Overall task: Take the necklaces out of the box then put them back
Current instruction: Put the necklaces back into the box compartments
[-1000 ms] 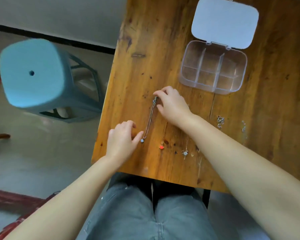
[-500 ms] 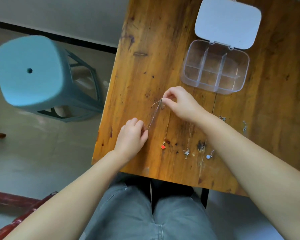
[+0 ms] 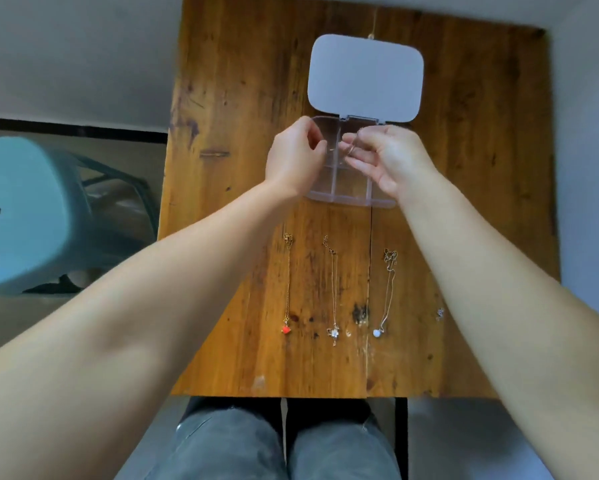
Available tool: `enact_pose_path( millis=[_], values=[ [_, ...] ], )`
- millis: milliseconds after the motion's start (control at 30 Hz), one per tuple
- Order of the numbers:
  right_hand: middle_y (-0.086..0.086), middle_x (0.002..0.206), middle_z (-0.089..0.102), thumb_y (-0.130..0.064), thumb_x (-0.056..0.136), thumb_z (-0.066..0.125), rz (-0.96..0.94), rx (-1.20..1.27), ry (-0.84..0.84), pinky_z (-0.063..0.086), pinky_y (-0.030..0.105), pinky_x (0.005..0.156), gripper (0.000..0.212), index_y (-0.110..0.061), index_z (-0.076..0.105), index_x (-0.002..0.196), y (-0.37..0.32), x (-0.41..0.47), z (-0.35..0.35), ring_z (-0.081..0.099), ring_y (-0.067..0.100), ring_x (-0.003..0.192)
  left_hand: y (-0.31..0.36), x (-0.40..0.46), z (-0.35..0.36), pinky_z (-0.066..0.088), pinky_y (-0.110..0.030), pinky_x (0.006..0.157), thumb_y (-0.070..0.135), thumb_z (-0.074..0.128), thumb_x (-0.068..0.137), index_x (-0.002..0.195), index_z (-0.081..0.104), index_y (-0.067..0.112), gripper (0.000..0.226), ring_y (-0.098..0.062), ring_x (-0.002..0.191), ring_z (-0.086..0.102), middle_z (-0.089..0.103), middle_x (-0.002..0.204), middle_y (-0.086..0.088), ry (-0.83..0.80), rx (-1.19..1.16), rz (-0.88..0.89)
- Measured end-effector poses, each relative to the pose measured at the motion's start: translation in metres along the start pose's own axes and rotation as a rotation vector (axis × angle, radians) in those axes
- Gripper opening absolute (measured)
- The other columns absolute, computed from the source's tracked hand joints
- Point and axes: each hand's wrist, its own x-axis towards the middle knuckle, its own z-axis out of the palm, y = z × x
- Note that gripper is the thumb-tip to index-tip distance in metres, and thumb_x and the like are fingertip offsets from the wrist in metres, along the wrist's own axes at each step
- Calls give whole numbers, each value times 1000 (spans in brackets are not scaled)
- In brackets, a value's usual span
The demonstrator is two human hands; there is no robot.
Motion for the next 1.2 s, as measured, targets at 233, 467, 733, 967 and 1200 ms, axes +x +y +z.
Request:
enact_pose_path(
  millis=[233, 467, 733, 967, 1200],
  values=[
    [13, 101, 67, -7, 92, 53, -80, -348, 75, 59, 34, 80, 11, -13, 59, 85, 15, 42, 31, 68, 24, 92, -11, 33, 13, 41, -39, 80, 9, 47, 90, 98, 60, 10, 15, -29, 104, 48, 65, 105, -9, -5, 432, 160],
    [4, 97, 66, -7, 92, 50, -275, -625, 56, 59, 32, 74, 13, -17, 58, 96, 20, 25, 15, 67, 14, 86, -26, 16, 4, 38, -41, 82, 12, 47, 90, 108, 60, 9, 22, -33, 108, 47, 59, 115, -13, -38, 514, 296],
    [6, 119, 56, -16, 93, 51, -349, -1206, -361, 51, 35, 81, 31, -16, 52, 124, 109, -43, 18, 58, 20, 98, -78, -171, -4, 45, -34, 63, 31, 56, 89, 98, 50, 17, 18, -20, 72, 57, 56, 77, 6, -187, 205, -125],
    [13, 109, 53, -16, 93, 53, -622, -1465, -409, 50, 41, 69, 19, -7, 54, 110, 128, -33, 27, 53, 29, 96, -90, -231, 27, 46, -33, 72, 40, 62, 85, 106, 55, 14, 35, -21, 86, 54, 60, 96, -4, -184, 526, -154],
    [3, 101, 55, -23, 94, 53, -464, -1309, -453, 45, 31, 72, 9, -15, 57, 95, 113, -33, 20, 53, 18, 88, -88, -226, 25, 48, -32, 70, 20, 55, 92, 92, 59, 11, 10, -21, 82, 56, 61, 90, -5, -195, 452, -49]
  ],
)
